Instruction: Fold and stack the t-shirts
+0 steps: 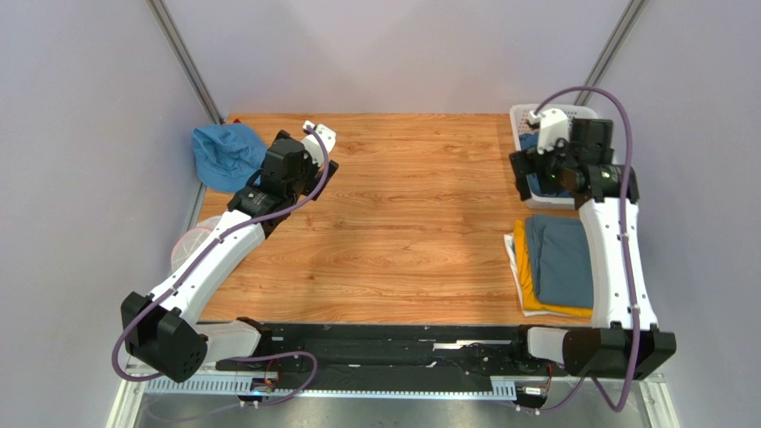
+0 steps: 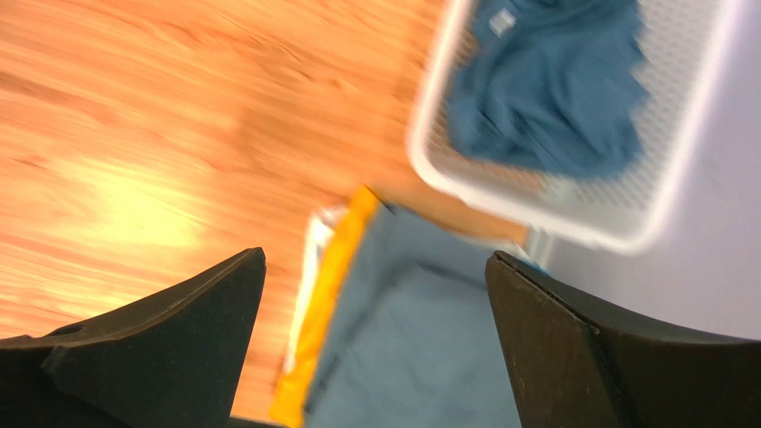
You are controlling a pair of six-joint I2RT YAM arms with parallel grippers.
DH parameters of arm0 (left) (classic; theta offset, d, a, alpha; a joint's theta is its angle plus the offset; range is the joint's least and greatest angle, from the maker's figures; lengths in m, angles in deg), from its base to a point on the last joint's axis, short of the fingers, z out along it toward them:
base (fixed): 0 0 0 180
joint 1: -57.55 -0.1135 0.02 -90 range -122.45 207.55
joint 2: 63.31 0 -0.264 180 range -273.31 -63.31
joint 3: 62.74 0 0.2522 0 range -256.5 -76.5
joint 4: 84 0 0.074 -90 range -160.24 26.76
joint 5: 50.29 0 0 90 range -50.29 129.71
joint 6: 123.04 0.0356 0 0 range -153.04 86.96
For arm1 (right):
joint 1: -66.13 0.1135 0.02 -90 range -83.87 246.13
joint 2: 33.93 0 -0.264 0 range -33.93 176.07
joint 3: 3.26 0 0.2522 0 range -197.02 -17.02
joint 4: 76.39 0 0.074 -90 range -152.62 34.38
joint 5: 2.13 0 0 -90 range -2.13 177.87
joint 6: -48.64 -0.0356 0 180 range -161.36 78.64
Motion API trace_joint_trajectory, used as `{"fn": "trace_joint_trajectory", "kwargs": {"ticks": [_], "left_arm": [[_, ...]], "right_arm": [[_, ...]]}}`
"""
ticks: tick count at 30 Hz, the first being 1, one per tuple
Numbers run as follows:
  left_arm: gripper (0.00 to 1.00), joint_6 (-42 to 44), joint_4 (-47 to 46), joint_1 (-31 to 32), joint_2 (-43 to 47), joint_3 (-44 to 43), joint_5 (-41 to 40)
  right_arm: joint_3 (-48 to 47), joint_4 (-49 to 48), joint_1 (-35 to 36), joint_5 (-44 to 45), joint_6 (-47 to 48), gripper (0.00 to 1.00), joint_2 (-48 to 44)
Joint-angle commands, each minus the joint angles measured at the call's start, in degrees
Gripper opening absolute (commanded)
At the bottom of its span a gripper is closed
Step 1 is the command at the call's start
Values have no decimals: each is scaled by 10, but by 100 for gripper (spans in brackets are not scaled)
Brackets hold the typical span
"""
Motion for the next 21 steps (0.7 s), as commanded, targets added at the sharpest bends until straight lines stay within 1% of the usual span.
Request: {"fn": "trace_joint_trajectory", "kwargs": {"ticks": [1,3,4,6,7,9,11,12,13,17,21], "left_arm": [[99,-67,-25,0,28,0,-16],[99,-67,-40,0,29,0,-19],[99,-68,-44,0,28,0,-20],[99,-74,-52,0,23,-3,-21],[99,-80,-56,0,21,-4,-22],[99,-89,-62,0,16,-6,-21],[99,-94,-68,-1,12,-5,-21],[99,-96,-76,-2,12,-3,-21],[99,-95,-82,-3,12,2,-21],[99,-91,-109,-9,5,9,-28],[99,-93,-110,-9,-5,0,-36]], "right_arm": [[-41,-82,109,4,-120,100,78],[-52,-95,140,22,-134,100,113],[-59,-111,168,34,-150,100,144],[-65,-128,194,44,-164,100,170],[-67,-151,218,53,-169,100,183],[-72,-173,238,66,-184,100,213],[-97,-170,268,80,-187,100,243],[-105,-166,277,124,-185,100,250],[-109,-164,291,137,-185,100,255],[-95,-181,297,135,-194,100,251],[-67,-208,297,139,-194,100,230]]}}
